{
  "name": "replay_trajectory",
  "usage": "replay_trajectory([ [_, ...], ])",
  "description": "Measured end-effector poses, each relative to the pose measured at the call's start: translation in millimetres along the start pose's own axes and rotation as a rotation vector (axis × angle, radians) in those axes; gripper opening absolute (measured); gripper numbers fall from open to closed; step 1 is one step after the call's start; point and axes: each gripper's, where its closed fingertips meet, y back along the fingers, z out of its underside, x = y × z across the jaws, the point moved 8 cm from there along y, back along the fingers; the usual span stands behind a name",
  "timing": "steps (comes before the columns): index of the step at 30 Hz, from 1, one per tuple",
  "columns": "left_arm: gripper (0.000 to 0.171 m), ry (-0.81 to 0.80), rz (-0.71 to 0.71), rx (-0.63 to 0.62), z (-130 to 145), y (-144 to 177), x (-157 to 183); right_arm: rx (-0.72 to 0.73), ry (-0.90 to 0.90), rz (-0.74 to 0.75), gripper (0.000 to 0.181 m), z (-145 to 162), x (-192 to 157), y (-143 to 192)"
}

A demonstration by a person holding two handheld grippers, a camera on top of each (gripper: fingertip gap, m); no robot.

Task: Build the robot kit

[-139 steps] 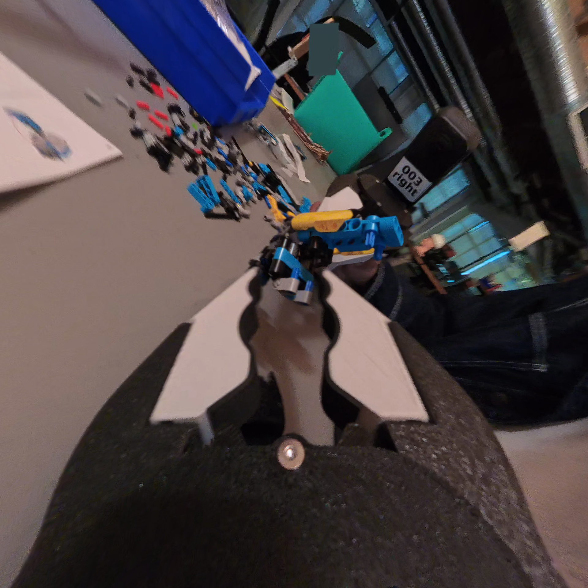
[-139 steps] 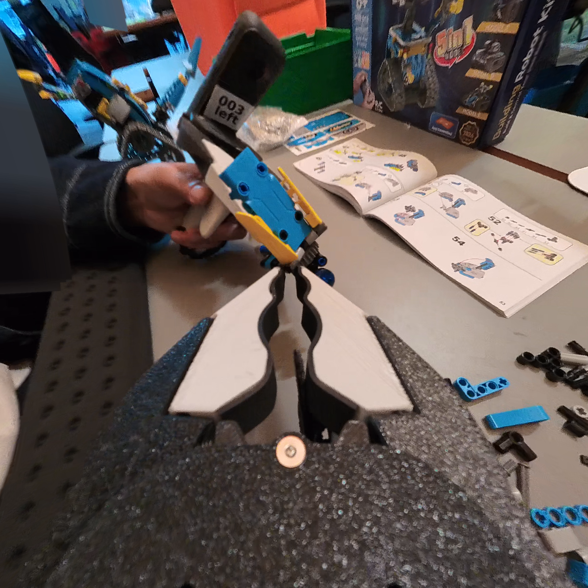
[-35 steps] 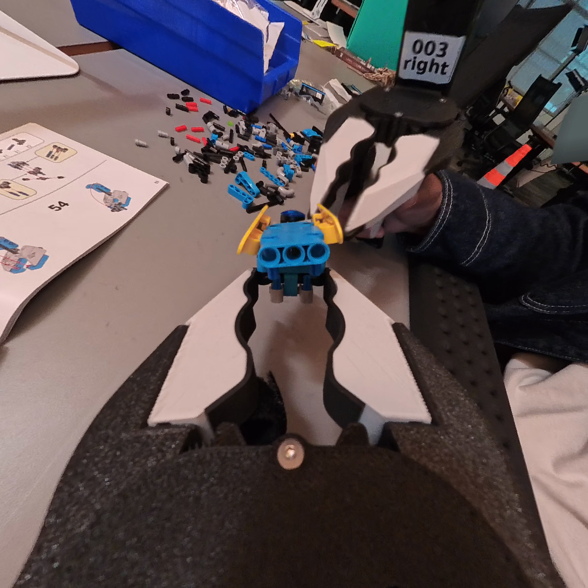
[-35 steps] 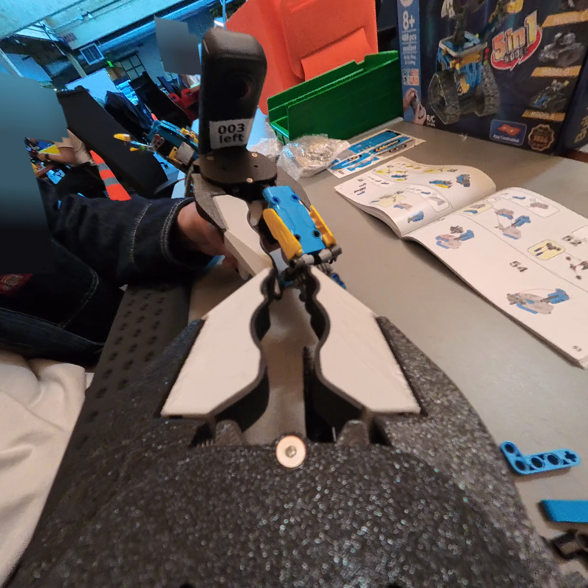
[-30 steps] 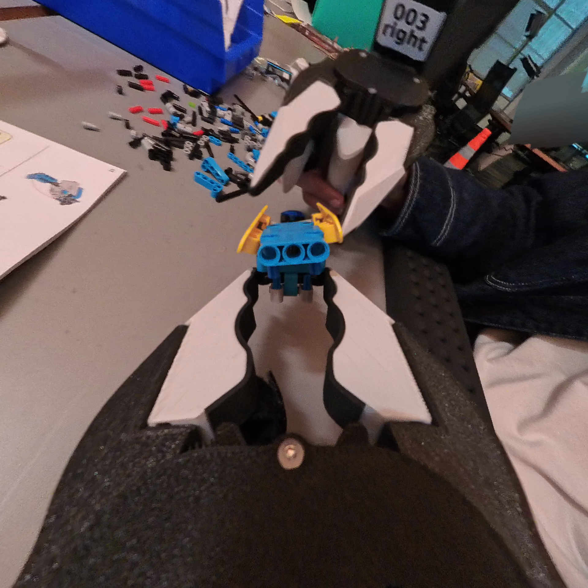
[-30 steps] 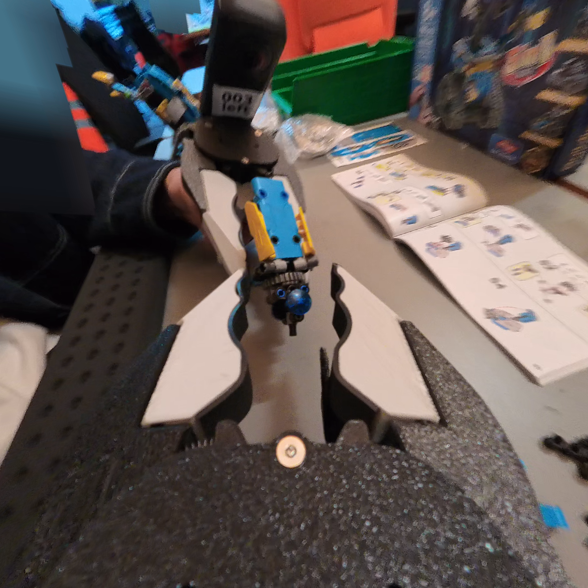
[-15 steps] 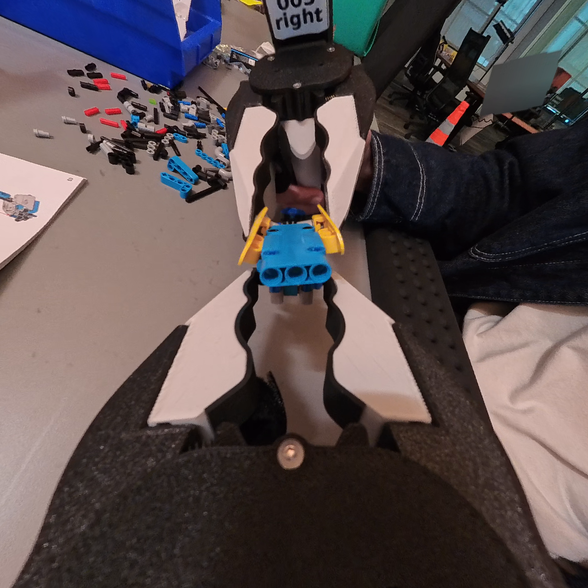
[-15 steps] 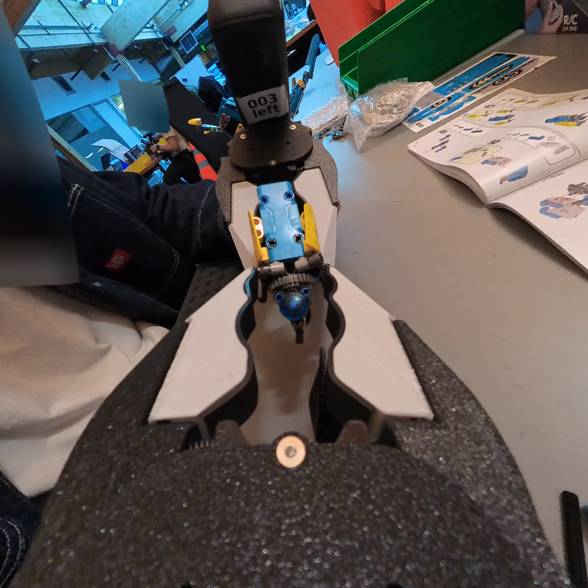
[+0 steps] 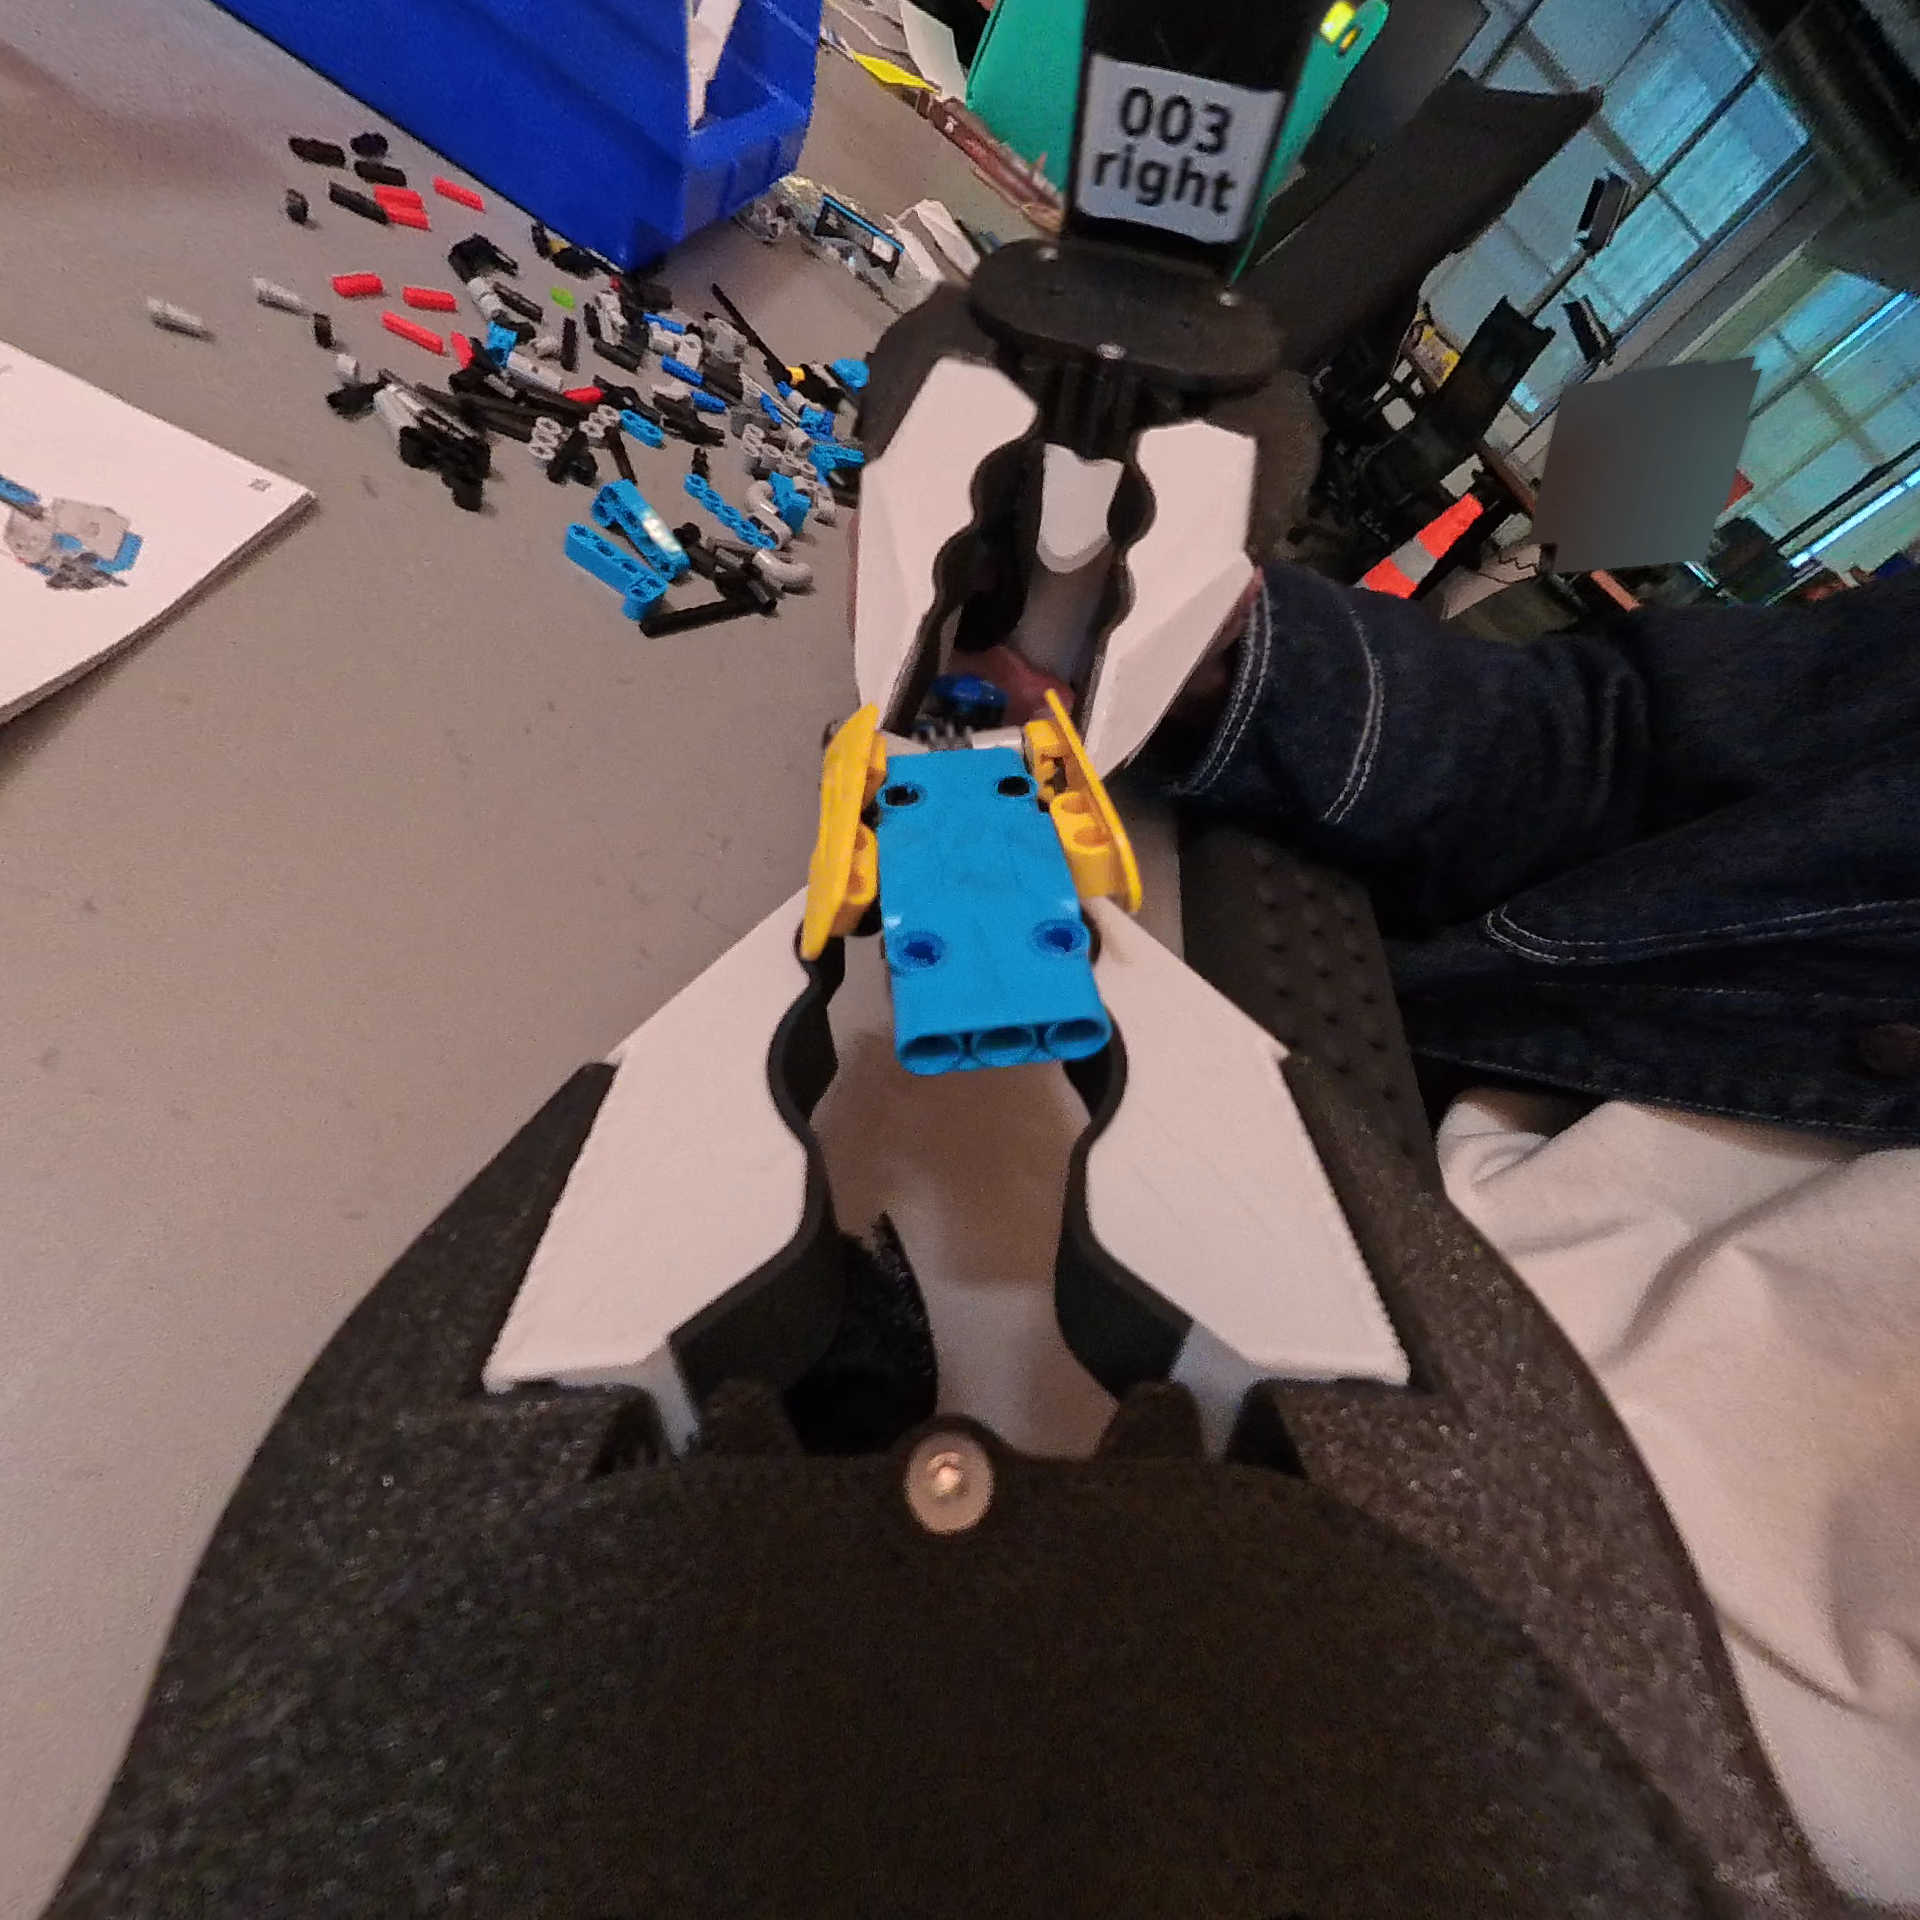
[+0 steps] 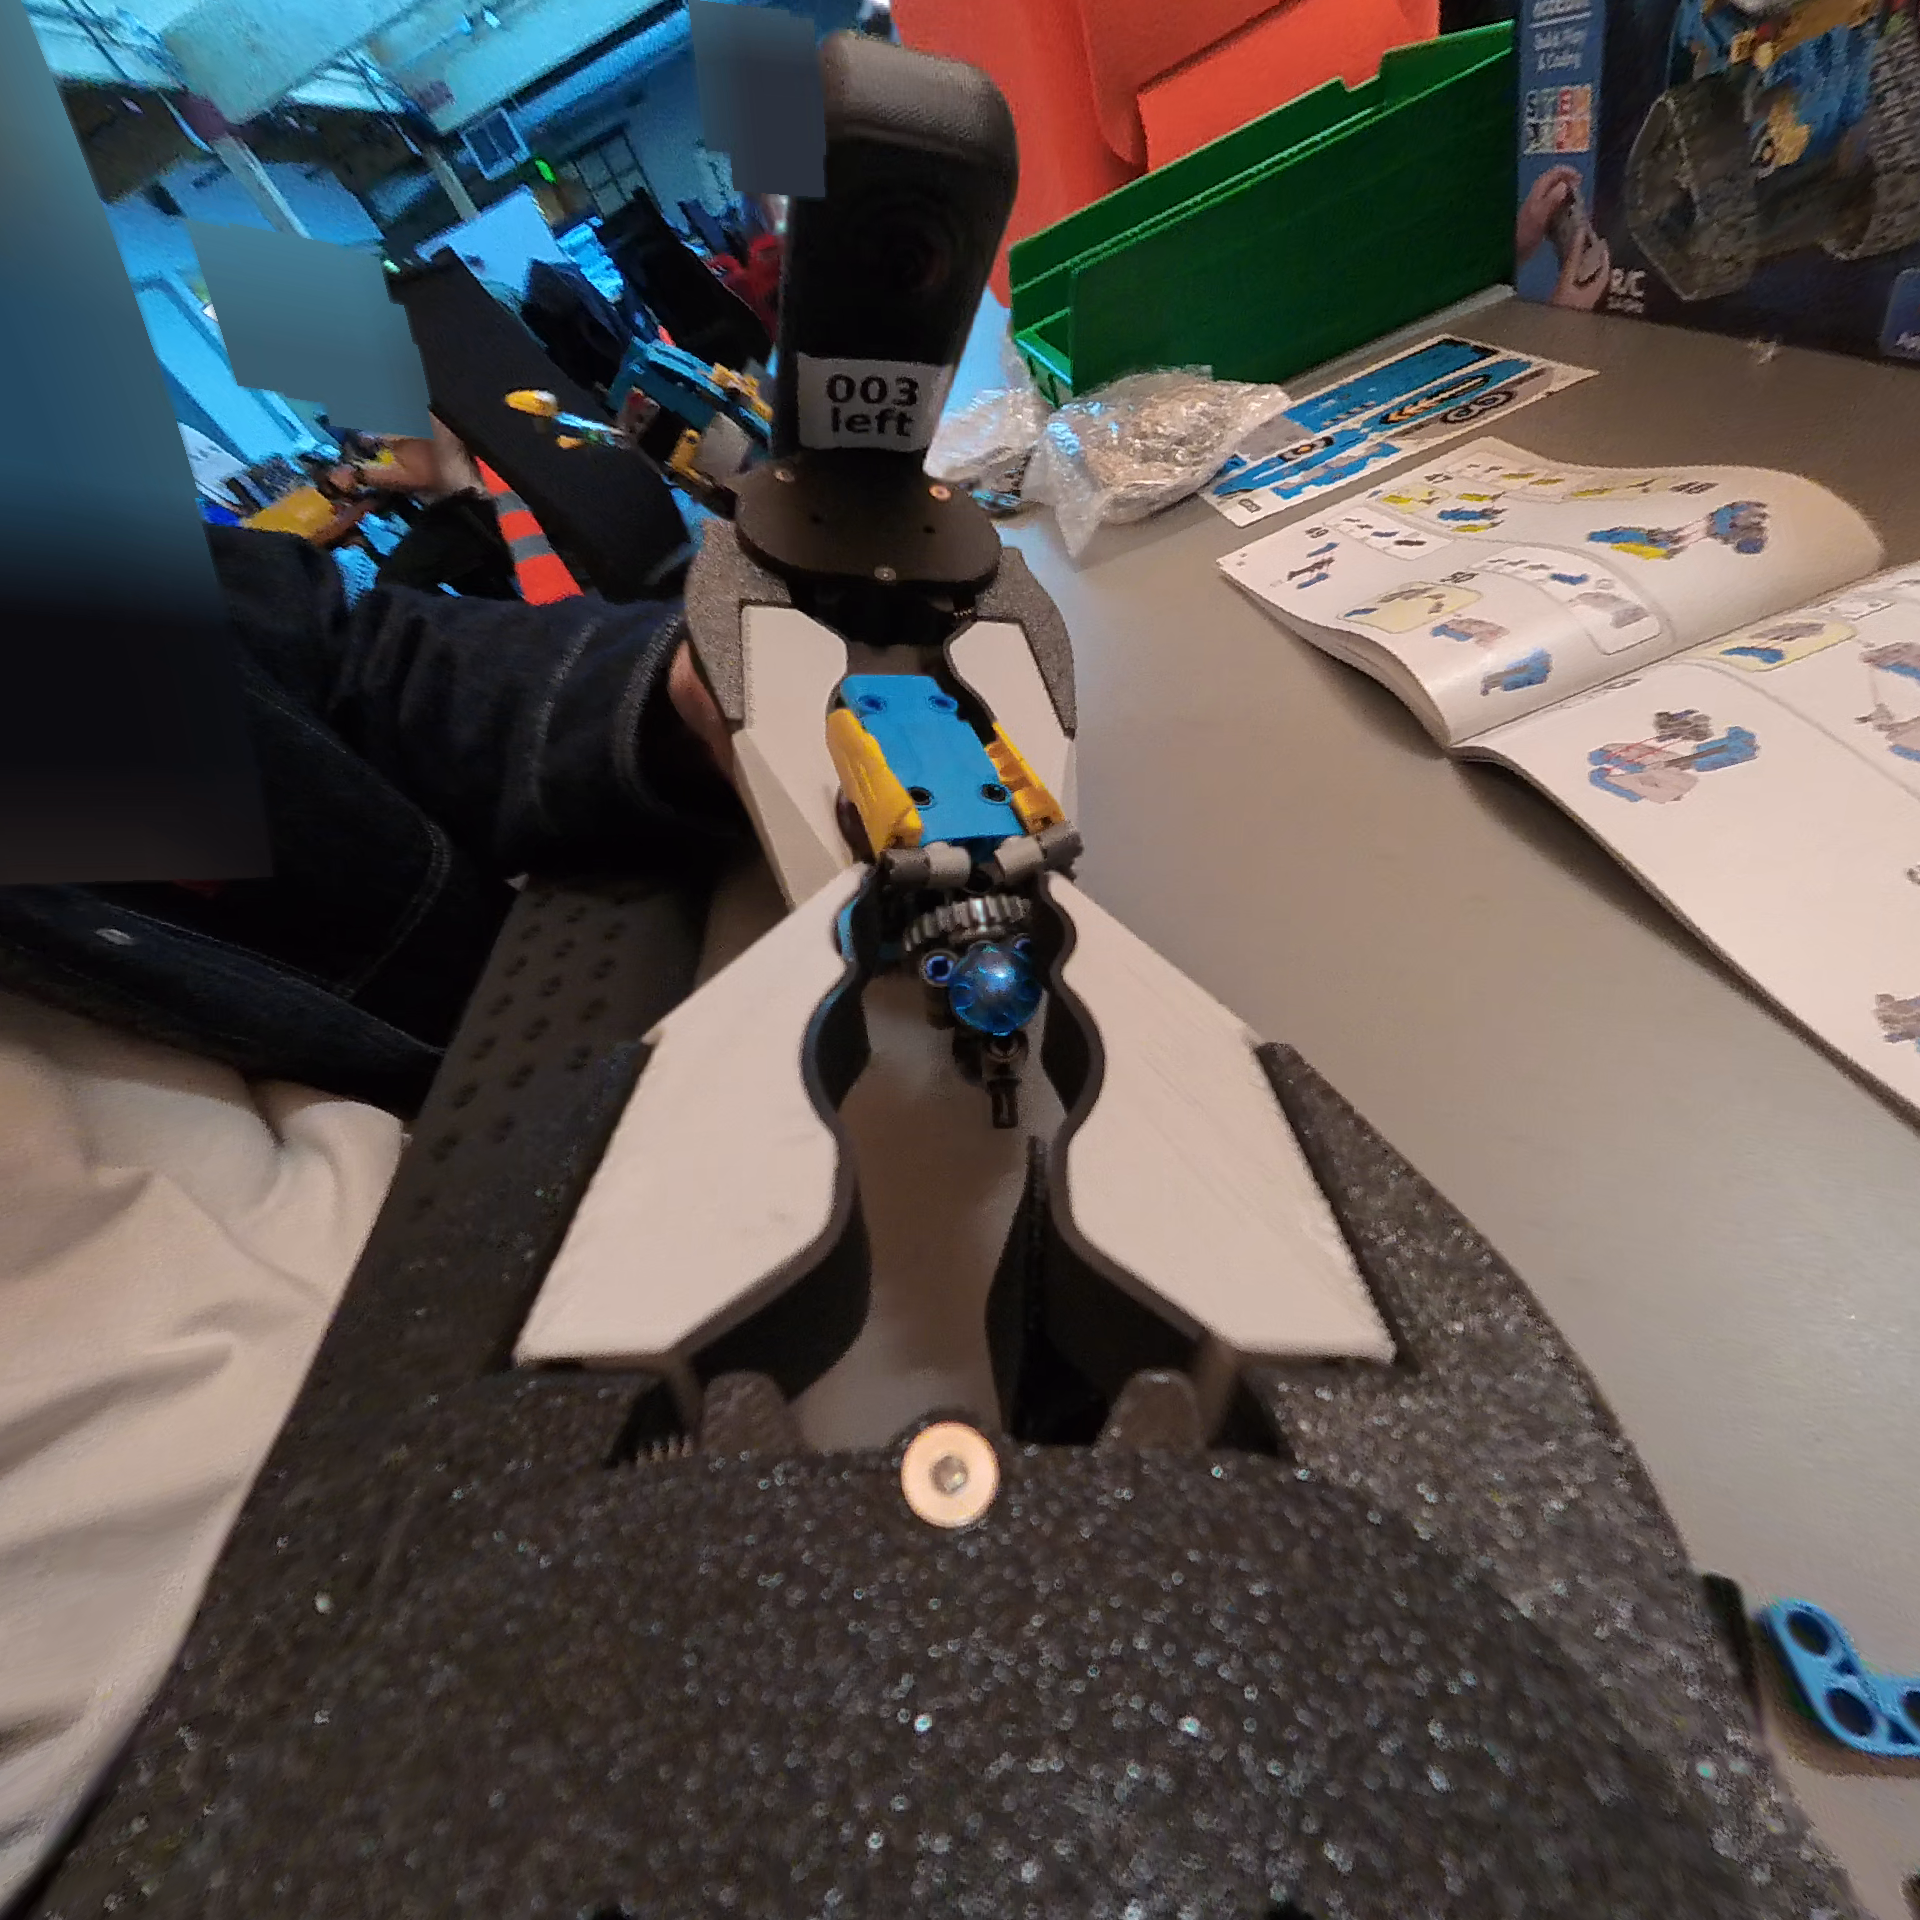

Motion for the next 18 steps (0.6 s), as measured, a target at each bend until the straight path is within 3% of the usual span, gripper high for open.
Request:
replay_trajectory([
  [4,0.040,0.067,0.022,0.033,-0.9,0.4,-4.1,0.032,0.020,0.046,0.026,-2.1,1.4,1.2],
  [7,0.041,0.132,0.054,0.056,-1.3,1.7,-8.0,0.070,0.057,0.094,0.039,-7.6,2.6,11.6],
  [9,0.041,0.163,0.070,0.079,-2.3,4.6,-10.3,0.075,0.182,0.159,0.046,-11.0,-4.5,18.9],
  [13,0.041,0.209,0.089,0.097,-3.3,6.5,-13.0,-0.051,0.511,0.375,0.057,-9.0,-28.2,4.9],
  [16,0.041,0.261,0.141,0.101,-1.9,5.3,-12.6,-0.127,0.726,0.490,0.053,-4.7,-40.9,-13.0],
  [18,0.040,0.290,0.171,0.102,-1.5,5.1,-12.4,-0.151,0.765,0.521,0.055,-1.9,-41.6,-18.8],
])
